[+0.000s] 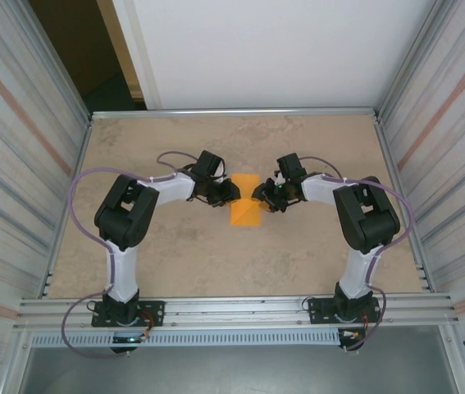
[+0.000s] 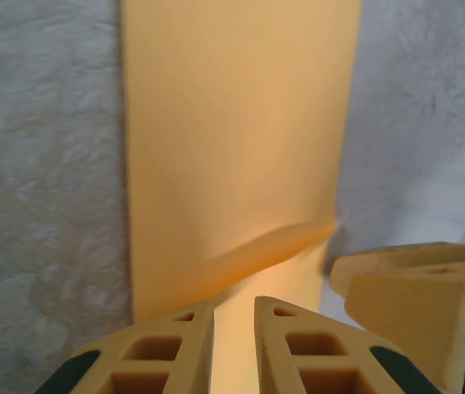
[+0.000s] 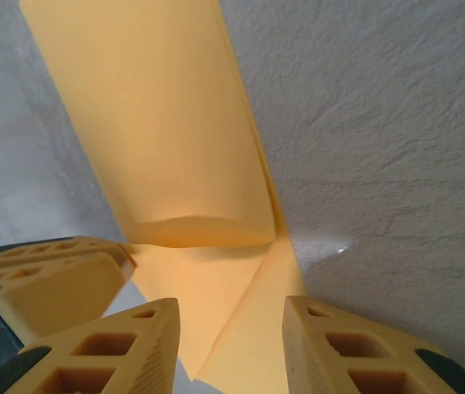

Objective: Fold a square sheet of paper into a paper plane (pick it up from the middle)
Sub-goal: Fold the triangle a second time at the center of the table.

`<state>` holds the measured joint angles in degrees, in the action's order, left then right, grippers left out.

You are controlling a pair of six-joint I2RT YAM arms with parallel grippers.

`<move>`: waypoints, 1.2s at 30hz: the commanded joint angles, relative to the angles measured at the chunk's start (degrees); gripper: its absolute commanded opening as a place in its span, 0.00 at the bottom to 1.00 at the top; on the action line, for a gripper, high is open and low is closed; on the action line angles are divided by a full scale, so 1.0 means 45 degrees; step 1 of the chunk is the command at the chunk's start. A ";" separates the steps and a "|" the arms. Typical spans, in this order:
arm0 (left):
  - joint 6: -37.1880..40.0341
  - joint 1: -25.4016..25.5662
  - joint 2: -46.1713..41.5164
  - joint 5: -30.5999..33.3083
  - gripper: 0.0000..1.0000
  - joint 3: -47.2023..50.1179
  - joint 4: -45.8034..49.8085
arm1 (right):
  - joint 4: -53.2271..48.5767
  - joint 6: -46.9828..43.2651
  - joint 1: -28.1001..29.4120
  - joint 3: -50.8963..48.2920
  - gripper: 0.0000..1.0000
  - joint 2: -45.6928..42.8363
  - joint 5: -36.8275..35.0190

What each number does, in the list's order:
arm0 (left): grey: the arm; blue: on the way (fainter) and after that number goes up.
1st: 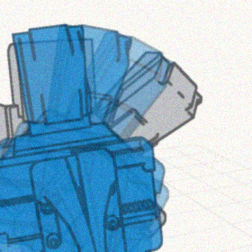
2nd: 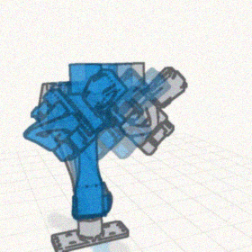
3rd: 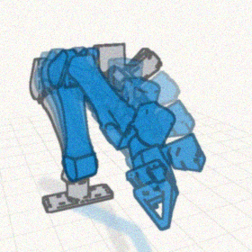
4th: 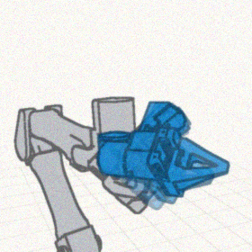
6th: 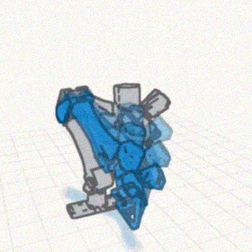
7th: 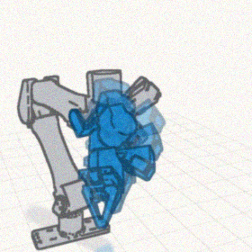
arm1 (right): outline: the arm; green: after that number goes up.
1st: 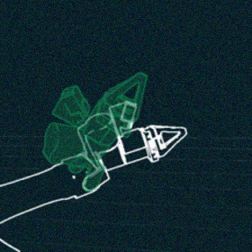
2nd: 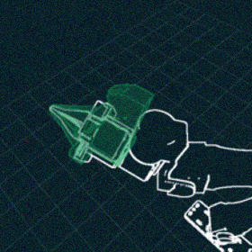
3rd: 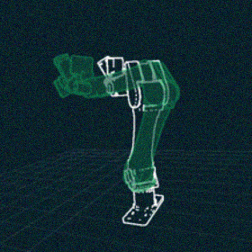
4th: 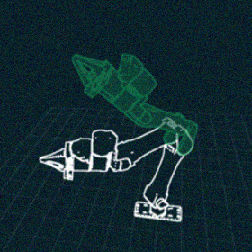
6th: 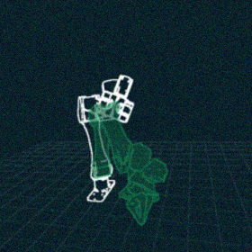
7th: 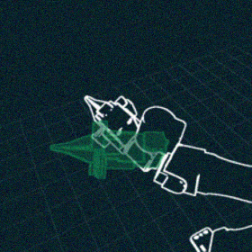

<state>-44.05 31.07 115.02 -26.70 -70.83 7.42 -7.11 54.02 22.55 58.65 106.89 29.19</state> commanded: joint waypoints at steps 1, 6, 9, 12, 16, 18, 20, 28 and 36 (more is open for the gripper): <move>-0.0544 -0.0127 0.0364 0.0347 0.21 -0.0139 0.0292 | 0.0018 0.0339 0.0180 0.0371 0.35 0.0416 0.0140; -0.0881 -0.0145 0.0619 0.0423 0.21 -0.0160 0.0845 | 0.0033 0.0415 0.0286 0.0574 0.32 0.0647 0.0233; -0.1155 -0.0222 0.0704 0.0399 0.21 -0.0014 0.0907 | 0.0135 0.0494 0.0303 0.0529 0.31 0.0656 0.0276; -0.1435 -0.0301 0.0709 0.0269 0.21 0.0170 0.0752 | 0.0233 0.0587 0.0295 0.0521 0.30 0.0640 0.0265; -0.1642 -0.0357 0.0675 0.0181 0.21 0.0231 0.0751 | 0.0491 0.0902 0.0265 0.0465 0.29 0.0723 0.0333; -0.1815 -0.0381 0.0669 0.0064 0.22 0.0273 0.0710 | 0.0472 0.1148 0.0230 0.0446 0.29 0.0783 0.0274; -0.1971 -0.0401 0.0606 0.0023 0.22 0.0382 0.0637 | 0.0500 0.1432 0.0095 0.0337 0.29 0.0822 0.0248; -0.2153 -0.0424 0.0743 -0.0222 0.22 0.0459 0.0457 | 0.1364 0.1628 -0.0110 0.0142 0.25 0.0904 0.0557; -0.2296 -0.0503 0.0704 -0.0318 0.22 0.0501 0.0375 | 0.2616 0.1482 0.0168 -0.0232 0.23 0.0666 0.1097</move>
<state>-53.47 29.28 116.38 -28.67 -70.08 6.26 2.31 60.01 22.65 58.61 109.75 32.51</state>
